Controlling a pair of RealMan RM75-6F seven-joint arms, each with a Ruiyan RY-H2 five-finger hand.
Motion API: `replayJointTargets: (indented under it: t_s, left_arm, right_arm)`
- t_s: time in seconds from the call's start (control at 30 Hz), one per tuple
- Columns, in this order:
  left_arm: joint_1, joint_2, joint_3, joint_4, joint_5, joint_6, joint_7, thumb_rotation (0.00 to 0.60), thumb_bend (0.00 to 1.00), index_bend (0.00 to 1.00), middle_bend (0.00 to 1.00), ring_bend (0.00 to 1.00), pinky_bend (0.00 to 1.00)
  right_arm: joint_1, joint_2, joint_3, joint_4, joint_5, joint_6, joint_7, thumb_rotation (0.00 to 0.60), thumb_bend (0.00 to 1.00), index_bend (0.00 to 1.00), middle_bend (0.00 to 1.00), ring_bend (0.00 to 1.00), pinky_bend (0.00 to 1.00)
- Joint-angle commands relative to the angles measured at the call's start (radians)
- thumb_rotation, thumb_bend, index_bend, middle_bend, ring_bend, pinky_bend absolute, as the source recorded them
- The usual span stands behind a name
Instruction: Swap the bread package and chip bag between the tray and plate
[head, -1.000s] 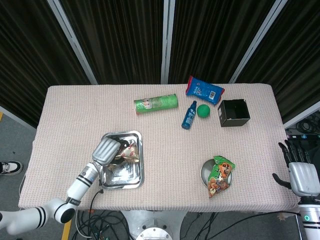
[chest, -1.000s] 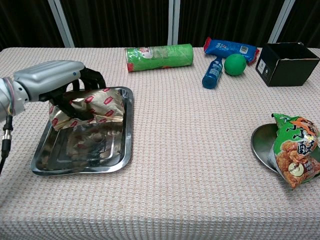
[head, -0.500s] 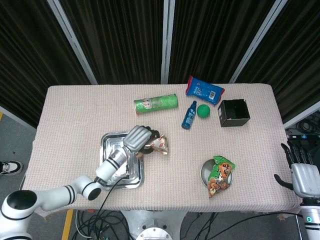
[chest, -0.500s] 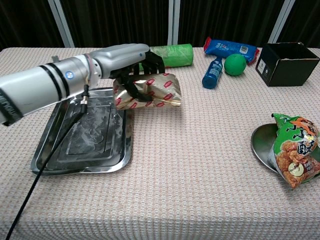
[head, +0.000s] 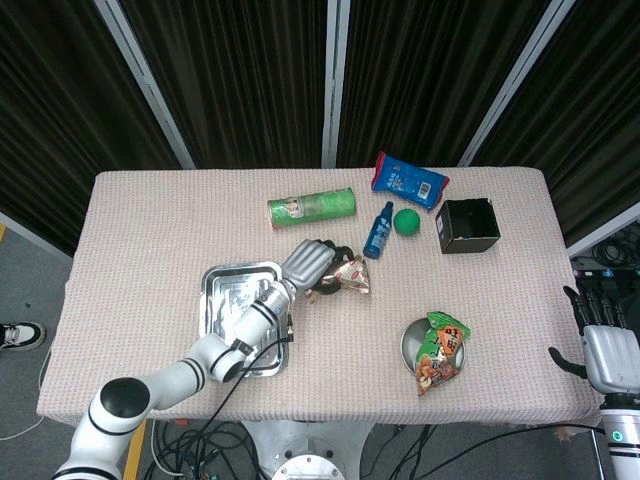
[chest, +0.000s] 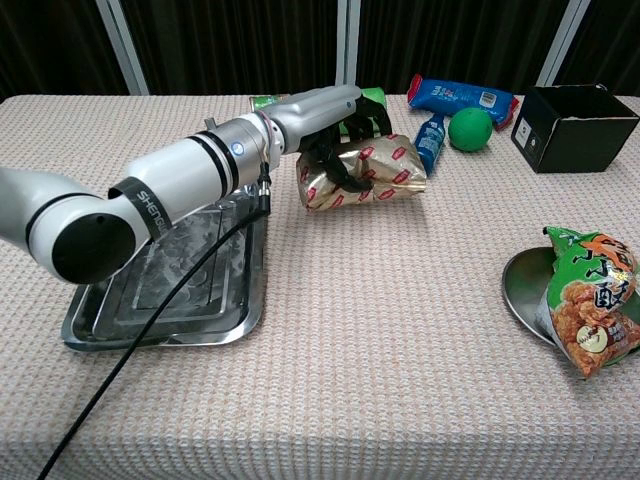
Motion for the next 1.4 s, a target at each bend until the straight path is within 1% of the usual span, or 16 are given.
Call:
replayJointTargets:
  t_s: [0.03, 0.13, 0.23, 0.27, 0.37, 0.4, 0.5, 0.6, 0.63, 0.7, 0.8, 0.9, 1.0, 1.13, 1.23, 1.4]
  left_arm:
    - [0.000, 0.007, 0.031, 0.021, 0.015, 0.004, -0.029, 0.600, 0.11, 0.15, 0.17, 0.12, 0.25]
    - [0.027, 0.060, 0.060, -0.027, 0.019, 0.000, -0.032, 0.600, 0.08, 0.12, 0.14, 0.08, 0.19]
    - [0.085, 0.164, 0.092, -0.145, 0.017, 0.018, 0.016, 0.600, 0.07, 0.11, 0.13, 0.08, 0.16]
    - [0.108, 0.206, 0.100, -0.195, 0.011, 0.025, 0.040, 0.600, 0.06, 0.11, 0.13, 0.08, 0.16]
    - [0.196, 0.366, 0.121, -0.403, -0.038, 0.047, 0.143, 0.600, 0.06, 0.11, 0.13, 0.06, 0.14]
    - [0.239, 0.431, 0.135, -0.492, -0.060, 0.067, 0.195, 0.600, 0.06, 0.11, 0.13, 0.06, 0.14]
    - [0.339, 0.562, 0.167, -0.675, -0.117, 0.141, 0.320, 0.600, 0.06, 0.11, 0.13, 0.06, 0.13]
    - [0.434, 0.645, 0.206, -0.790, -0.148, 0.239, 0.405, 0.600, 0.06, 0.11, 0.13, 0.06, 0.12]
    - [0.462, 0.663, 0.219, -0.811, -0.152, 0.269, 0.420, 0.600, 0.06, 0.11, 0.13, 0.06, 0.12]
    - [0.523, 0.697, 0.247, -0.843, -0.158, 0.331, 0.438, 0.600, 0.06, 0.11, 0.13, 0.06, 0.12]
    - [0.593, 0.728, 0.275, -0.858, -0.164, 0.395, 0.435, 0.600, 0.06, 0.11, 0.13, 0.06, 0.11]
    - [0.638, 0.750, 0.292, -0.869, -0.186, 0.402, 0.399, 0.600, 0.06, 0.11, 0.13, 0.04, 0.10]
    - [0.670, 0.758, 0.299, -0.863, -0.181, 0.422, 0.382, 0.600, 0.06, 0.11, 0.13, 0.03, 0.09]
    - [0.701, 0.753, 0.304, -0.844, -0.154, 0.456, 0.374, 0.600, 0.06, 0.11, 0.13, 0.03, 0.09]
    - [0.713, 0.758, 0.307, -0.842, -0.140, 0.459, 0.373, 0.600, 0.06, 0.11, 0.13, 0.03, 0.09]
    - [0.729, 0.761, 0.301, -0.834, -0.127, 0.462, 0.363, 0.600, 0.06, 0.11, 0.13, 0.03, 0.09]
  right_arm:
    - [0.000, 0.000, 0.000, 0.001, -0.006, 0.006, 0.003, 0.600, 0.12, 0.00, 0.00, 0.00, 0.00]
    - [0.003, 0.004, 0.001, 0.001, -0.007, 0.002, 0.008, 0.600, 0.11, 0.00, 0.00, 0.00, 0.00]
    - [0.010, 0.010, 0.000, -0.004, -0.013, -0.006, 0.001, 0.600, 0.11, 0.00, 0.00, 0.00, 0.00]
    - [0.014, 0.013, -0.001, -0.006, -0.018, -0.011, -0.004, 0.600, 0.12, 0.00, 0.00, 0.00, 0.00]
    - [0.039, 0.030, -0.016, -0.023, -0.045, -0.050, -0.026, 0.600, 0.12, 0.00, 0.00, 0.00, 0.00]
    - [0.054, 0.039, -0.025, -0.033, -0.065, -0.071, -0.034, 0.600, 0.12, 0.00, 0.00, 0.00, 0.00]
    - [0.096, 0.062, -0.044, -0.063, -0.126, -0.117, -0.053, 0.600, 0.12, 0.00, 0.00, 0.00, 0.00]
    - [0.136, 0.087, -0.063, -0.109, -0.177, -0.166, -0.092, 0.600, 0.12, 0.00, 0.00, 0.00, 0.00]
    - [0.147, 0.096, -0.067, -0.127, -0.184, -0.183, -0.110, 0.600, 0.12, 0.00, 0.00, 0.00, 0.00]
    - [0.174, 0.110, -0.075, -0.165, -0.200, -0.224, -0.147, 0.600, 0.13, 0.00, 0.00, 0.00, 0.00]
    - [0.212, 0.113, -0.086, -0.191, -0.218, -0.286, -0.203, 0.600, 0.13, 0.00, 0.00, 0.00, 0.00]
    - [0.242, 0.096, -0.091, -0.202, -0.208, -0.345, -0.252, 0.600, 0.13, 0.00, 0.00, 0.00, 0.00]
    - [0.262, 0.064, -0.094, -0.205, -0.204, -0.376, -0.271, 0.600, 0.13, 0.00, 0.00, 0.00, 0.00]
    - [0.282, 0.006, -0.090, -0.174, -0.216, -0.377, -0.272, 0.600, 0.14, 0.00, 0.00, 0.00, 0.00]
    - [0.299, -0.026, -0.093, -0.148, -0.225, -0.387, -0.252, 0.600, 0.14, 0.00, 0.00, 0.00, 0.00]
    - [0.322, -0.073, -0.101, -0.104, -0.212, -0.424, -0.272, 0.600, 0.15, 0.00, 0.00, 0.00, 0.00]
